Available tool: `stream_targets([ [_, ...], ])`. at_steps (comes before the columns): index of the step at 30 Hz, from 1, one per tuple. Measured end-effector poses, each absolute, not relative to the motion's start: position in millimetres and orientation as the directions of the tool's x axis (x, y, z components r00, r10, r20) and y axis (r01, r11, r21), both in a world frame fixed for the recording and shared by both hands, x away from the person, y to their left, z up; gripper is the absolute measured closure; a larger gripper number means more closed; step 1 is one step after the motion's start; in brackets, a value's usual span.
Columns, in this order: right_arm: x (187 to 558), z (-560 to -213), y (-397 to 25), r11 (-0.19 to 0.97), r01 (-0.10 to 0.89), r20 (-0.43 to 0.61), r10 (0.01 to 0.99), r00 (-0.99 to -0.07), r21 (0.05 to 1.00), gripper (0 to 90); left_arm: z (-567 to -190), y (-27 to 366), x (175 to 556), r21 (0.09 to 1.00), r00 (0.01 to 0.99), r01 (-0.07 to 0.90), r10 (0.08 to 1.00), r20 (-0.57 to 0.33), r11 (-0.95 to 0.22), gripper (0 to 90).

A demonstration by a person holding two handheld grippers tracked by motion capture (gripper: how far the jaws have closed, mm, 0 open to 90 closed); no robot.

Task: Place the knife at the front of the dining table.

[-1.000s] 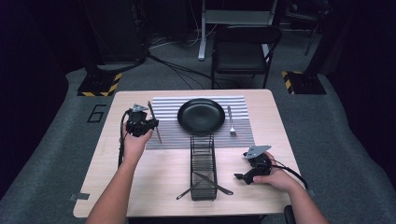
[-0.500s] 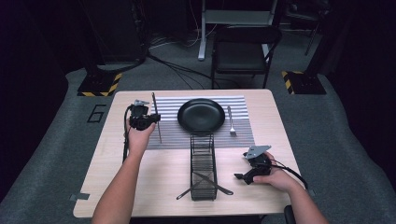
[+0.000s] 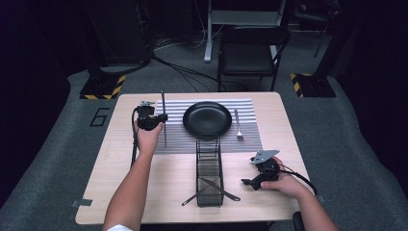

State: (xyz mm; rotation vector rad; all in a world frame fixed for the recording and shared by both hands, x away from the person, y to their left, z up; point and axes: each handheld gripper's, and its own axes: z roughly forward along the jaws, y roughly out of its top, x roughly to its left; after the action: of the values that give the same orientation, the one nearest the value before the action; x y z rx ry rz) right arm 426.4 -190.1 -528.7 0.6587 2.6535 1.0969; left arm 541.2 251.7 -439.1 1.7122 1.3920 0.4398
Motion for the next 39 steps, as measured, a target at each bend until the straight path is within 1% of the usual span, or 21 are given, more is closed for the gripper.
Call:
stream_targets([
  [4, 426, -529, -190, 0.619, 0.334, -0.005, 0.479, -0.878, 0.71, 0.0, -444, 251, 545, 0.791, 0.291, 0.611, 0.922, -0.254, 0.025, 82.4],
  [8, 426, -529, -190, 0.627, 0.326, -0.011, 0.471, -0.882, 0.708, 0.0, -450, 250, 549, 0.789, 0.283, 0.615, 0.927, -0.246, 0.022, 82.4],
  [12, 426, -529, -190, 0.626, 0.327, -0.01, 0.471, -0.882, 0.708, 0.0, -458, 250, 554, 0.781, 0.251, 0.624, 0.935, -0.25, 0.042, 82.4],
  [17, 426, -529, -190, 0.626, 0.326, -0.01, 0.471, -0.882, 0.708, 0.0, -465, 249, 559, 0.776, 0.207, 0.624, 0.938, -0.279, 0.093, 82.4],
  [22, 426, -529, -190, 0.62, 0.334, -0.005, 0.479, -0.878, 0.71, 0.0, -469, 247, 562, 0.771, 0.192, 0.628, 0.938, -0.288, 0.108, 82.5],
  [39, 426, -529, -190, 0.62, 0.334, -0.005, 0.479, -0.878, 0.71, 0.0, -493, 235, 576, 0.769, 0.077, 0.62, 0.962, -0.26, 0.158, 82.7],
])
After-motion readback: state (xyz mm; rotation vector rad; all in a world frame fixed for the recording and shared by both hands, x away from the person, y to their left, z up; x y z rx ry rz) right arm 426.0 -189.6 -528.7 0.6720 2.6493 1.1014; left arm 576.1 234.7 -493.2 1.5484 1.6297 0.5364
